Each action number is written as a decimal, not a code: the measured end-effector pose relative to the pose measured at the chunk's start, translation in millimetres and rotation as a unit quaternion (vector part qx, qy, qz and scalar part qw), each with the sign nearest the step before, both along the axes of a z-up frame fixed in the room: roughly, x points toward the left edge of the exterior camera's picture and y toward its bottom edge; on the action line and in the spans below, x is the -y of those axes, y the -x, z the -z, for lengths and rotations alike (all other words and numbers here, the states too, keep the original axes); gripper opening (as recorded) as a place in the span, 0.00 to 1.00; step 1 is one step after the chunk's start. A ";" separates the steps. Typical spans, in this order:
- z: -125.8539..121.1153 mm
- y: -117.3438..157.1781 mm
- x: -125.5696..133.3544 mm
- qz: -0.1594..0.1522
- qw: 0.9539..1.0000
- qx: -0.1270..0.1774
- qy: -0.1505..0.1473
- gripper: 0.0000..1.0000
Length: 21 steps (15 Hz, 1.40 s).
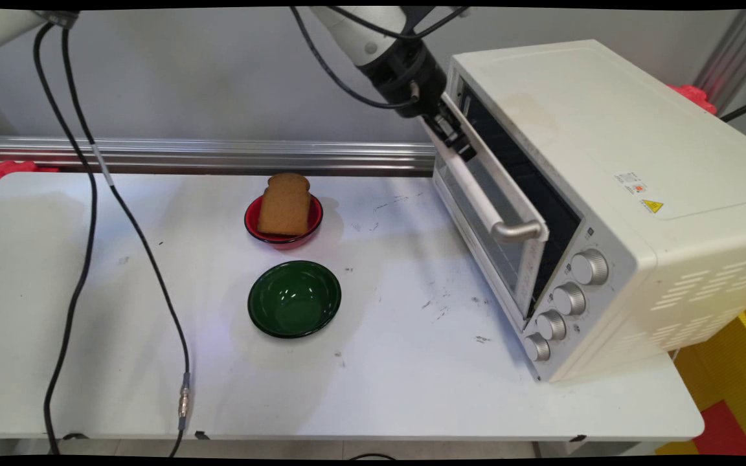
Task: Open the oven
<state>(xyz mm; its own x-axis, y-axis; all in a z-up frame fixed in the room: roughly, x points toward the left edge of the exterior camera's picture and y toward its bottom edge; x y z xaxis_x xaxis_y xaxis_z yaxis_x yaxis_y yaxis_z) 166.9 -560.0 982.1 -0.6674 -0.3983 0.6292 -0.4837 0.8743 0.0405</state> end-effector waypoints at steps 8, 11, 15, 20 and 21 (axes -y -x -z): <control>14.9 -32.2 -11.2 0.002 1.000 0.024 -0.014 0.00; 22.2 -44.0 -15.0 0.005 1.000 0.027 -0.015 0.00; 34.1 -56.9 -19.7 0.009 1.000 0.023 -0.017 0.00; 51.5 -73.2 -27.5 0.016 1.000 0.018 -0.019 0.00; 55.1 -75.8 -29.4 0.018 1.000 0.016 -0.020 0.00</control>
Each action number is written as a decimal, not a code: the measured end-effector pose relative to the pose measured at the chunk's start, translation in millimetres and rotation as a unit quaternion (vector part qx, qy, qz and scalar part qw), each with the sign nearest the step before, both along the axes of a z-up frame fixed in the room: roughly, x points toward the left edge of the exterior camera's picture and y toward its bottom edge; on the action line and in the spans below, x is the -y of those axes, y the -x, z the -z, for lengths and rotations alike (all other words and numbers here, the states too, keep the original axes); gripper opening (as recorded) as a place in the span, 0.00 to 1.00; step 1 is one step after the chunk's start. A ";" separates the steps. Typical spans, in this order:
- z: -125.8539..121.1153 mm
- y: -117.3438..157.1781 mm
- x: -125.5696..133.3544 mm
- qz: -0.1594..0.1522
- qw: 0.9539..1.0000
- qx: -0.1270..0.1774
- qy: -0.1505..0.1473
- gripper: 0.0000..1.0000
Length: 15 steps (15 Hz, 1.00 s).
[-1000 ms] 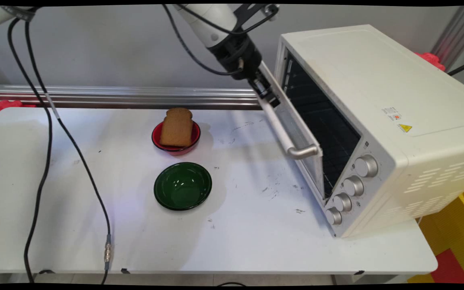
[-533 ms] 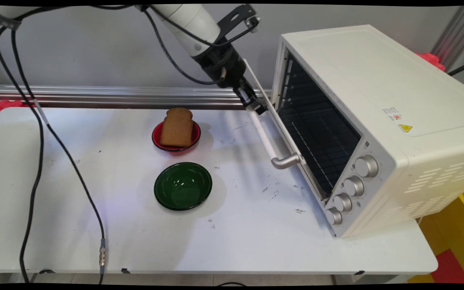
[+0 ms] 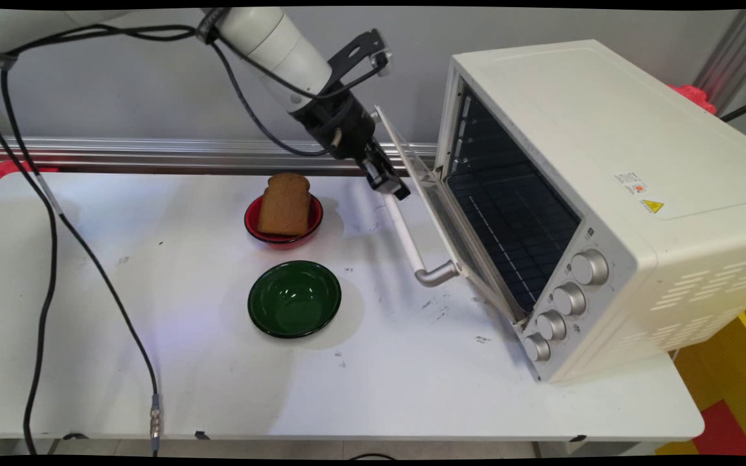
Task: Open the oven
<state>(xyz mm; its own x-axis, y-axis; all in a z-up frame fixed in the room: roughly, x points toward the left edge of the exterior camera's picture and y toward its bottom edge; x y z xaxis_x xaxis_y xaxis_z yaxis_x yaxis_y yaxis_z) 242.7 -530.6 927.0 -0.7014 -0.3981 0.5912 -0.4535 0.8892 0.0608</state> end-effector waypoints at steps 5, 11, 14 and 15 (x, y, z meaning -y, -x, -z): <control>19.4 -15.8 -11.1 0.011 1.000 -0.005 -0.003 0.00; 40.1 -36.0 -18.4 0.020 1.000 -0.006 0.004 0.00; 49.9 -45.5 -21.3 0.022 1.000 -0.007 0.009 0.00; 53.2 -48.3 -22.3 0.022 1.000 -0.007 0.010 0.00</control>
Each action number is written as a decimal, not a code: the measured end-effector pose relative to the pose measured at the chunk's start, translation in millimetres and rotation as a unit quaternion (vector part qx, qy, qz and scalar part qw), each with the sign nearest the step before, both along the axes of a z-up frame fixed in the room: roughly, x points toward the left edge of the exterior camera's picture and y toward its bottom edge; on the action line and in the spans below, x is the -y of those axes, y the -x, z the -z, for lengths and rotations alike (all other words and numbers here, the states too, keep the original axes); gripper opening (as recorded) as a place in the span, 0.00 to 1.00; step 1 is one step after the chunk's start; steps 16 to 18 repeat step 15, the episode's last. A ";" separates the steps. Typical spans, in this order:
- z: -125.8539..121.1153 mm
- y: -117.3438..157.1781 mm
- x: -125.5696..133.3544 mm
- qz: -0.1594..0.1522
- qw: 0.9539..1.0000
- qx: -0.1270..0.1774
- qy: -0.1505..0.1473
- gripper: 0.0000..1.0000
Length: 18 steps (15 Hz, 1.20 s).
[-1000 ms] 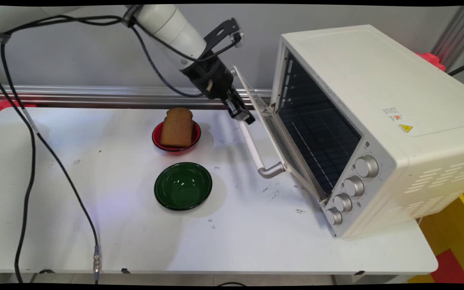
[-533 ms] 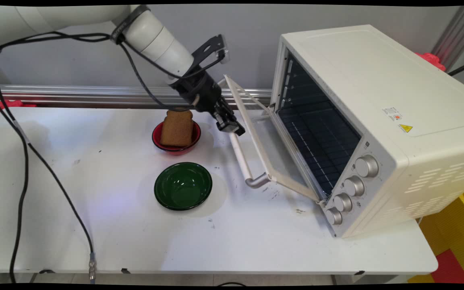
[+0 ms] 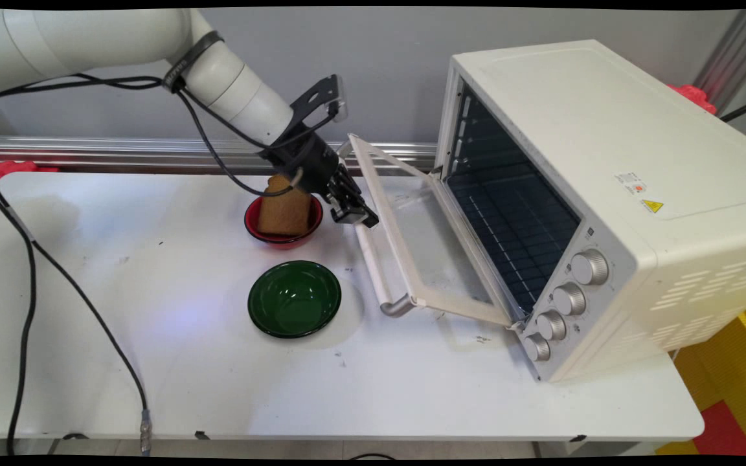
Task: Open the oven
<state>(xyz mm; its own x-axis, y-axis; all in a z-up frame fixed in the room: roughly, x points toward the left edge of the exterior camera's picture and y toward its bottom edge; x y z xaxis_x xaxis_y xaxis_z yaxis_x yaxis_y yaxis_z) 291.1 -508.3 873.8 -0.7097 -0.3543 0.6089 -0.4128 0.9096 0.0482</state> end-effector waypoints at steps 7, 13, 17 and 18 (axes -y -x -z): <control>16.2 -14.3 -6.6 0.005 1.000 0.000 0.006 0.00; 21.6 -22.4 -10.4 0.008 1.000 -0.001 0.010 0.00; 21.8 -24.9 -11.3 0.008 1.000 -0.002 0.012 0.00; 21.8 -24.9 -11.3 0.008 1.000 -0.002 0.012 0.00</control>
